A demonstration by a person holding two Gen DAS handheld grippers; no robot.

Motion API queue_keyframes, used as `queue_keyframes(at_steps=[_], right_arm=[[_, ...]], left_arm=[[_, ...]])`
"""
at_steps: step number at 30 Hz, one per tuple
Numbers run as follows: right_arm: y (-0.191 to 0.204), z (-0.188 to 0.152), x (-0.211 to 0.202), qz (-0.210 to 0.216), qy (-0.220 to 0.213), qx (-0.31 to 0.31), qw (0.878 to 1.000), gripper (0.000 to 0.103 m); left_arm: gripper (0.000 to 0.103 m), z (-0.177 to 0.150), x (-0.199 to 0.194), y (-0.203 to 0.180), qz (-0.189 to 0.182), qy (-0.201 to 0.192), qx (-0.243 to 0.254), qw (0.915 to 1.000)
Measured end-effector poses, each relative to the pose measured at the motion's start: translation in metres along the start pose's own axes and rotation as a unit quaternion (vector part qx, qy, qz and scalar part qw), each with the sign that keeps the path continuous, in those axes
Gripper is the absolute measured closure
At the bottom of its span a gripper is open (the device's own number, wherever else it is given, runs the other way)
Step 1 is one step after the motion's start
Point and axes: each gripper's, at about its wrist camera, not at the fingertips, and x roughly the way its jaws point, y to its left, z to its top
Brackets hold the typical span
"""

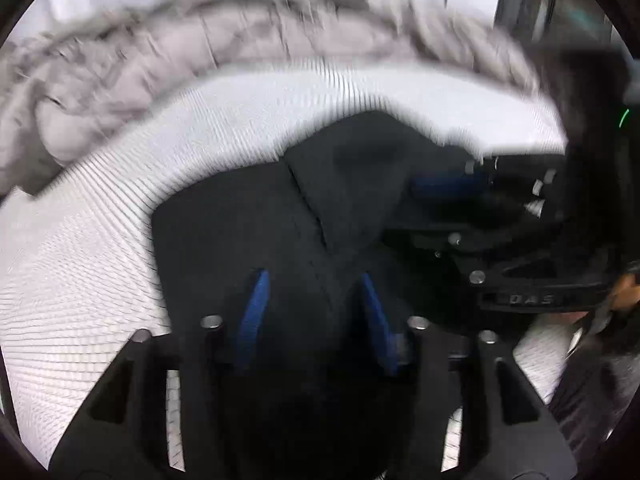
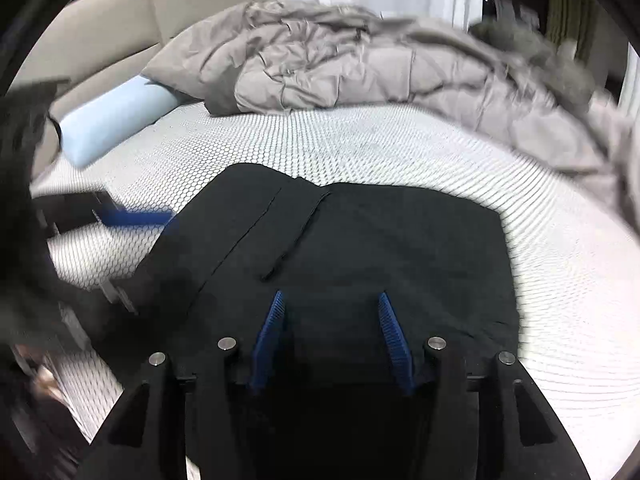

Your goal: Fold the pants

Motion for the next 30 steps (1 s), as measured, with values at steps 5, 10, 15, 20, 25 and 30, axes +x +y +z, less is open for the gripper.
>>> queue_keyframes(at_steps=[5,10,15,20,25,30], right_arm=[[-0.001,-0.014,0.020,-0.084,0.056,-0.076,0.992,0.052],[-0.030,-0.018,-0.006,-0.091,0.037,-0.033,0.995,0.057],[-0.006,-0.003,-0.019,-0.038,-0.002,-0.035,0.999,0.051],[0.004,0.006,0.032,-0.052,0.053,-0.050,0.996,0.051],[-0.041,-0.005,0.017,-0.157,0.058,-0.017,0.986,0.050],[-0.032,0.001,-0.001,-0.135,0.029,-0.024,0.990,0.049]], left_arm=[[0.055,-0.014,-0.010,0.018,-0.010,-0.010,0.006,0.9999],[0.059,-0.023,-0.033,0.041,0.001,-0.015,-0.061,0.9980],[0.059,0.007,-0.036,0.030,-0.007,-0.045,-0.057,0.9973],[0.062,0.013,0.004,0.022,0.012,0.006,-0.013,0.9998],[0.061,0.001,-0.009,0.051,0.027,0.014,-0.073,0.9969],[0.061,0.011,-0.045,0.042,0.032,-0.028,-0.065,0.9970]])
